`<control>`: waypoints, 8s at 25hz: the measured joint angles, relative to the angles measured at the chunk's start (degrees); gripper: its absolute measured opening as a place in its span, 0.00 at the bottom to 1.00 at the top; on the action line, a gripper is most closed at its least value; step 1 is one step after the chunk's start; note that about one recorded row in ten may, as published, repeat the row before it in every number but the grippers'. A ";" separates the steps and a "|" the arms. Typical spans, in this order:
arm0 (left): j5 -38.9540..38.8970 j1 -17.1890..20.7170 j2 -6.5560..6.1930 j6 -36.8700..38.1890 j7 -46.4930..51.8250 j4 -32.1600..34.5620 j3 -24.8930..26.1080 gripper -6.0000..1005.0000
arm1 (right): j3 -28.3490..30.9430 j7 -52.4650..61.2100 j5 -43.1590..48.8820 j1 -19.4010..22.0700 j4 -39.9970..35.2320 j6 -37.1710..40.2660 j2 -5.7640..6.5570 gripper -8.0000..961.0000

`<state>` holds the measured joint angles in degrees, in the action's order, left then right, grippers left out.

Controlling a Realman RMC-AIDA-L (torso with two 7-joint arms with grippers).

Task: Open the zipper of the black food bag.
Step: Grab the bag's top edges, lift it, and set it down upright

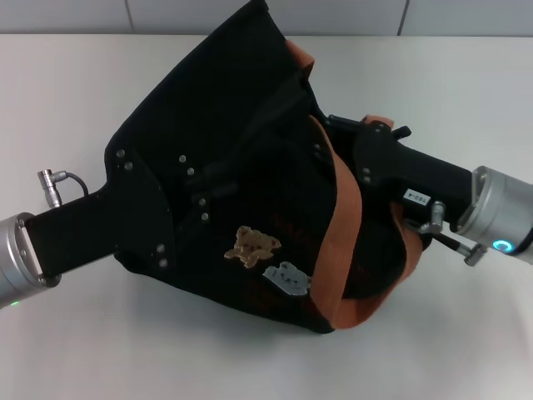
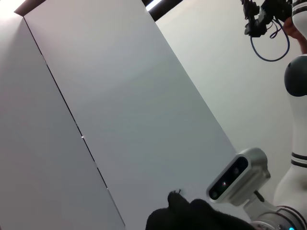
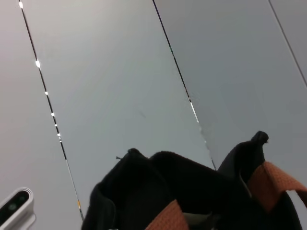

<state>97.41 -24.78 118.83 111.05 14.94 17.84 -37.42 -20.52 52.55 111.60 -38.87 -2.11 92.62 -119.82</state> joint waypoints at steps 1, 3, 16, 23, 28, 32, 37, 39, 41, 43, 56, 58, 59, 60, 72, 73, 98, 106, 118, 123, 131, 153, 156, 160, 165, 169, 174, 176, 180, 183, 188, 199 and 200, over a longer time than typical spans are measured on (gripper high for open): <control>0.00 0.00 0.00 0.00 0.00 0.00 0.00 0.10 | 0.00 0.00 0.00 0.00 0.00 0.00 0.00 0.38; 0.00 0.08 0.00 0.02 0.00 0.00 -0.01 0.10 | -0.32 -0.06 0.01 -0.31 0.00 -0.69 0.00 0.38; -0.06 -0.04 0.00 -0.04 0.00 0.00 -0.04 0.10 | -3.79 -0.43 -0.02 -1.55 -0.28 -1.10 0.03 0.22; -0.31 0.18 0.00 -0.05 -0.06 0.00 -0.03 0.10 | -3.42 -1.30 -0.35 -1.19 0.06 -1.68 0.00 0.04; -0.38 0.68 0.00 0.16 -0.08 0.00 0.24 0.10 | -3.34 -1.65 -0.56 -0.48 0.07 -1.39 -0.04 0.01; -0.54 1.09 -0.03 0.47 -0.09 0.00 0.51 0.10 | -3.23 -1.19 -0.64 0.66 -0.94 0.60 0.30 0.01; -0.64 1.04 -0.09 0.58 -0.09 0.01 0.72 0.10 | -3.62 6.43 -0.64 2.48 -5.76 6.27 0.54 0.01; -0.65 0.85 -0.09 0.58 -0.10 0.00 0.74 0.10 | -3.77 9.91 -0.62 3.16 -8.11 7.50 0.55 0.01; -0.65 0.74 -0.09 0.58 -0.10 0.00 0.74 0.10 | -3.79 12.32 -0.62 3.71 -9.70 8.04 0.55 0.01; -0.65 0.74 -0.09 0.58 -0.10 0.00 0.69 0.10 | -3.65 12.93 -0.67 4.04 -10.82 8.08 0.55 0.01; -0.65 1.30 -0.09 0.73 -0.09 0.00 0.61 0.10 | -4.11 2.37 -0.56 3.18 -11.19 6.78 0.24 0.31; -0.65 1.32 -0.08 0.87 -0.09 0.01 0.39 0.10 | -4.13 2.26 -0.55 2.80 -10.98 6.31 0.22 0.36; -0.65 1.32 -0.08 0.91 -0.09 0.01 0.33 0.10 | -4.18 2.24 -0.49 2.58 -10.78 6.02 0.21 0.37; -0.65 1.32 -0.04 0.95 -0.09 0.01 0.20 0.10 | -4.33 2.23 -0.39 2.26 -10.50 5.65 0.21 0.39; -0.63 0.98 0.00 1.28 -0.09 0.01 0.15 0.10 | -7.60 -0.73 -0.49 -1.27 -5.18 0.15 0.04 0.47; -0.63 0.95 0.00 1.30 -0.09 0.01 0.15 0.10 | -7.65 -1.21 -0.50 -1.54 -4.73 -0.18 0.03 0.47; -0.59 0.07 0.00 1.83 -0.09 0.00 0.15 0.10 | -3.01 -4.57 -2.29 -3.93 0.02 -4.52 -0.06 0.00; -0.55 0.09 -0.08 1.76 -0.09 0.00 0.45 0.10 | 0.16 5.77 -3.85 2.27 -5.39 2.13 0.53 0.01; -0.55 0.01 -0.09 1.54 -0.66 0.01 0.58 0.10 | -1.83 11.13 3.85 10.47 -13.90 2.63 0.73 0.02; -0.62 -0.48 -0.09 1.73 -0.69 0.01 0.60 0.10 | -6.94 10.90 6.77 8.15 -10.47 1.10 0.35 0.03; -0.83 -1.06 0.03 1.69 -0.72 -0.28 0.21 0.10 | -7.85 4.89 4.31 0.58 -0.02 -6.32 0.00 0.03; 0.13 0.35 -0.08 0.04 -1.49 -0.56 -0.04 0.10 | 4.10 -13.14 2.87 7.70 -1.73 -1.70 0.10 0.34; 0.13 0.35 -0.07 0.00 -1.50 -0.61 -0.07 0.10 | 5.10 -14.02 2.86 7.78 -1.61 -0.60 0.11 0.34; 0.14 0.38 -0.08 -0.09 -1.72 -0.63 -0.13 0.10 | 7.29 -14.77 2.86 8.42 -1.60 1.65 0.24 0.35; 0.15 0.50 -0.13 -0.24 -2.34 -0.52 -0.13 0.10 | 9.14 -14.58 2.87 9.24 -1.62 2.53 0.40 0.36; 0.19 0.32 -0.39 -0.24 -1.27 1.59 -0.04 0.10 | 8.95 -14.35 2.89 9.22 -1.59 2.13 0.43 0.37; 0.16 0.07 -0.54 -0.58 3.10 6.27 -0.03 0.10 | 8.93 -13.35 2.91 9.27 -1.31 2.60 0.40 0.38; 0.16 0.07 -0.54 -0.67 3.48 7.10 -0.03 0.10 | 8.83 -11.69 2.95 9.38 -1.53 2.62 0.46 0.39; 0.05 0.22 -0.53 -0.69 4.07 9.05 0.33 0.10 | 8.58 -6.55 3.84 11.03 -3.01 2.62 0.55 0.40; -0.23 0.31 -0.57 -0.62 5.94 12.70 0.57 0.10 | 6.42 -0.68 6.93 12.90 -4.53 2.50 0.62 0.40; -0.29 -0.51 -0.50 -0.31 8.33 17.46 0.49 0.10 | 1.94 2.96 10.28 11.96 -3.98 1.06 0.45 0.42; -0.15 -1.36 -0.37 0.13 8.58 18.60 -3.09 0.10 | 1.15 3.20 9.94 3.63 3.43 -8.77 0.06 0.45; -0.17 -0.68 -0.32 -0.43 7.55 18.27 -5.12 0.10 | 1.16 3.28 9.92 3.22 3.71 -9.12 0.05 0.45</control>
<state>97.24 -25.47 118.50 110.62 22.49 36.11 -42.54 -19.36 55.82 121.52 -35.64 1.60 83.50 -119.76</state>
